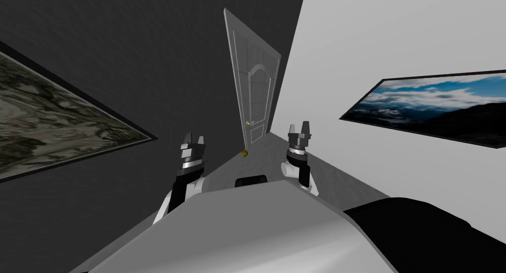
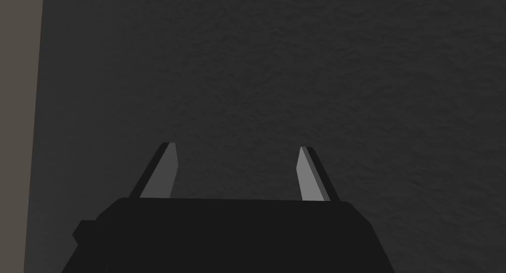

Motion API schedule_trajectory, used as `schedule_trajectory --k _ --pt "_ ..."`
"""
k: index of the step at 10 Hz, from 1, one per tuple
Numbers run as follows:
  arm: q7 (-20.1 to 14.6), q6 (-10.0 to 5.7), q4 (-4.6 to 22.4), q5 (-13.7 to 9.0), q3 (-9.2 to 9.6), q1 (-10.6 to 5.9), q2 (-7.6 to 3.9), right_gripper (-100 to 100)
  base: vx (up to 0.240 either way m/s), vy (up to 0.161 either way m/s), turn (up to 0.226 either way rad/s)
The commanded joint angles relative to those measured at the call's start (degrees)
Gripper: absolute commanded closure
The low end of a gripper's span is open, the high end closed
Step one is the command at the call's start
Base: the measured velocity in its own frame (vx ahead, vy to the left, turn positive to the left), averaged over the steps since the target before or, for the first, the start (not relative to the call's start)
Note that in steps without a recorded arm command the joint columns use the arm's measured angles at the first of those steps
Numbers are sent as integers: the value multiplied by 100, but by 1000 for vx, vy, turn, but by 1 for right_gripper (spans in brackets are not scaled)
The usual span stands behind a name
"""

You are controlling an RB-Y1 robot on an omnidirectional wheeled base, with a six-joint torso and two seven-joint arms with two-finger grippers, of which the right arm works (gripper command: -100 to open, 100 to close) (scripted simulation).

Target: Pull the door open

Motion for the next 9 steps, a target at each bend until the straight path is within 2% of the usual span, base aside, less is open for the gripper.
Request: schedule_trajectory --k 1,4,8,9 --pt "-15 -14 204 -7 -3 -86 -52 -100 31 -14 143" --pt "-42 -42 594 -19 -10 -251 -144 -100 58 -32 126" --pt "-98 -97 1285 -45 -23 -580 -311 -100 68 -52 146" --pt "-98 -97 1373 -45 -23 -580 -311 -100 41 -44 68"
